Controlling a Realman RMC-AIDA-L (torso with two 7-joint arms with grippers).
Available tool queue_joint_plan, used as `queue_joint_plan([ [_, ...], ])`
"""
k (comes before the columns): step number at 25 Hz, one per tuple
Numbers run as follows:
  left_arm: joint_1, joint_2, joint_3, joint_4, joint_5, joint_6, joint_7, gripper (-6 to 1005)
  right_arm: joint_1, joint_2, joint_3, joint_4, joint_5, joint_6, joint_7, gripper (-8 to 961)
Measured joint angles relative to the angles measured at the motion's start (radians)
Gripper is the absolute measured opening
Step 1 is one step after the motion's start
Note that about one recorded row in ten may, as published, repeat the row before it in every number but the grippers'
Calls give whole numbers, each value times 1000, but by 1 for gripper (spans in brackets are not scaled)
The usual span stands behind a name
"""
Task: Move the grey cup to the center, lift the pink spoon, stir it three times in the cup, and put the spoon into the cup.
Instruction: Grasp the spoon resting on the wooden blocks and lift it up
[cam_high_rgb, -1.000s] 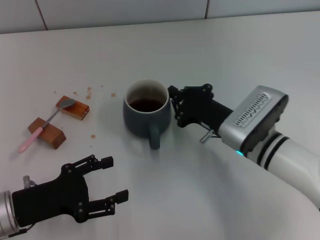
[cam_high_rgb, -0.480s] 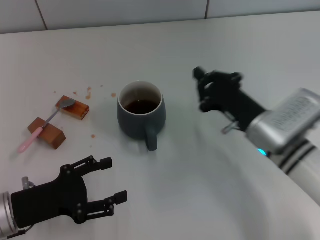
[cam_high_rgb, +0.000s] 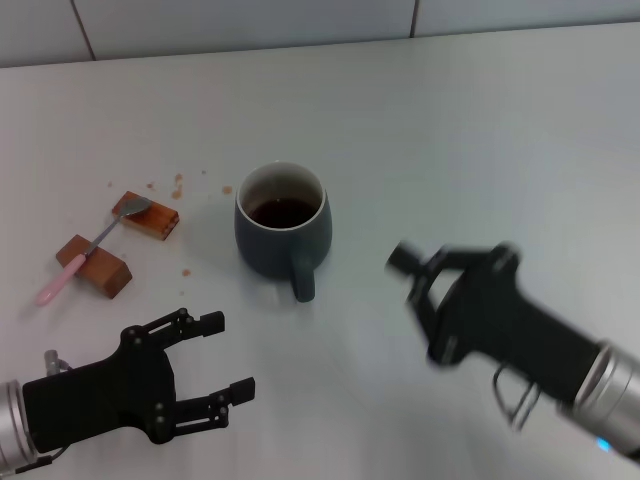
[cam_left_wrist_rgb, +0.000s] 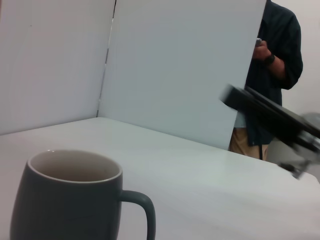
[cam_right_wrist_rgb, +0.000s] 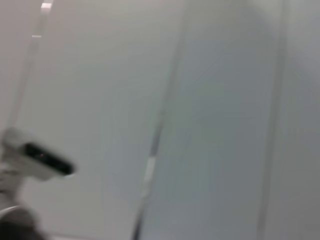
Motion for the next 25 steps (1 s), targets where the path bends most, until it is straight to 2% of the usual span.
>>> queue_joint_plan([
  [2, -1, 0, 1, 0, 0, -2, 1, 858, 2, -1, 1, -6, -110, 30, 38, 21],
  [4, -1, 0, 1, 0, 0, -2, 4, 858, 4, -1, 1, -8, -126, 41, 74, 22],
  [7, 1, 0, 0, -2, 0, -3, 13, 858, 13, -4, 6, -49, -132, 54, 248, 24],
  [8, 3, 0, -1, -2, 0, -4, 13, 858, 18, -4, 7, -76, -133, 53, 313, 24],
  [9, 5, 0, -1, -3, 0, -5, 14, 858, 34, -5, 2, -155, -137, 31, 464, 25],
  [10, 5, 0, -2, -3, 0, -5, 14, 858, 34, -5, 2, -155, -137, 31, 464, 25],
  [12, 6, 0, -2, -3, 0, -6, 14, 858, 55, -4, -11, -275, -156, -53, 632, 26],
  [13, 7, 0, -2, -3, 0, -9, 14, 858, 55, -4, -11, -275, -156, -53, 632, 27],
  [14, 7, 1, -2, -3, 0, -11, 14, 858, 59, -3, -13, -330, -160, -111, 685, 27],
  [15, 7, 1, -2, -3, 0, -14, 14, 858, 59, -3, -13, -330, -160, -111, 685, 46],
  [17, 8, 1, -3, -3, 0, -24, 14, 858, 62, -2, -22, -410, -160, -183, 759, 83],
  [25, 5, 0, -4, -4, -1, -26, 14, 858, 91, 2, -105, -517, -160, -208, 902, 234],
])
